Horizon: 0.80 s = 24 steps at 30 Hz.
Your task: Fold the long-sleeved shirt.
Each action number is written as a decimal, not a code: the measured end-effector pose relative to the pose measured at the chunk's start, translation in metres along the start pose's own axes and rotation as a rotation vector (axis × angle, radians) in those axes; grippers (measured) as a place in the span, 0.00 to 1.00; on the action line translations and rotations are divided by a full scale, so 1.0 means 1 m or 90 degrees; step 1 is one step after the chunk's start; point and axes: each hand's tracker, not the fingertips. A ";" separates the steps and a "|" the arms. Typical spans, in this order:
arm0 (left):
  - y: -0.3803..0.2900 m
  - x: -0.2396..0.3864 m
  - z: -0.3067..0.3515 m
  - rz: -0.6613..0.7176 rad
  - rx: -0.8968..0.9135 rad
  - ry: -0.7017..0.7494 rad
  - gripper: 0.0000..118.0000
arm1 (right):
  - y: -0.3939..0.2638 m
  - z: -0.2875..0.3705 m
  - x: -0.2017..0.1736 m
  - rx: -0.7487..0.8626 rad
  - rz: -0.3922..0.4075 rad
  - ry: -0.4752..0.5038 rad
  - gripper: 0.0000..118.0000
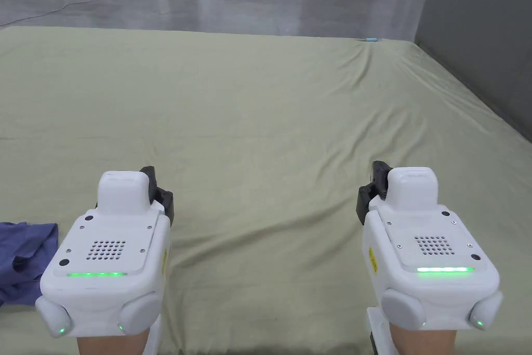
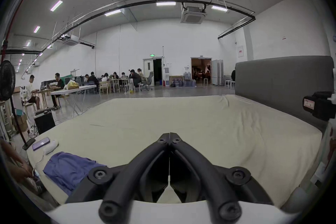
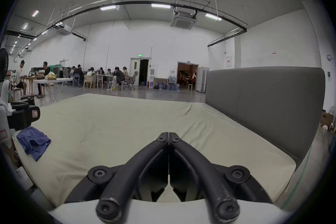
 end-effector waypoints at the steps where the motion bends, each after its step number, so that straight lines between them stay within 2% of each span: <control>1: 0.000 0.000 0.000 -0.003 -0.003 0.000 0.94 | 0.001 0.000 0.001 -0.004 0.001 0.002 0.82; 2: 0.000 0.000 0.001 -0.006 -0.001 -0.001 0.99 | 0.002 -0.001 0.001 -0.009 0.000 0.006 0.91; 3: 0.000 0.001 -0.001 -0.012 0.000 0.002 1.00 | 0.003 -0.002 0.001 -0.019 -0.001 0.013 0.92; 5: -0.002 0.003 0.003 -0.013 0.000 0.009 1.00 | -0.001 0.000 -0.001 -0.001 -0.004 -0.004 0.92; 6: -0.003 0.001 0.009 -0.010 0.037 0.020 1.00 | -0.001 0.002 -0.001 0.012 -0.011 -0.017 0.92; 9: 0.002 0.004 0.010 -0.007 0.030 -0.013 1.00 | -0.003 0.000 -0.001 0.015 -0.017 -0.008 0.92; 15: 0.002 0.002 0.007 -0.004 0.004 -0.011 1.00 | -0.003 -0.001 -0.007 0.018 0.013 -0.007 0.92; 24: 0.003 -0.003 0.016 -0.006 0.011 -0.001 1.00 | -0.003 -0.001 -0.003 0.020 -0.011 -0.006 0.92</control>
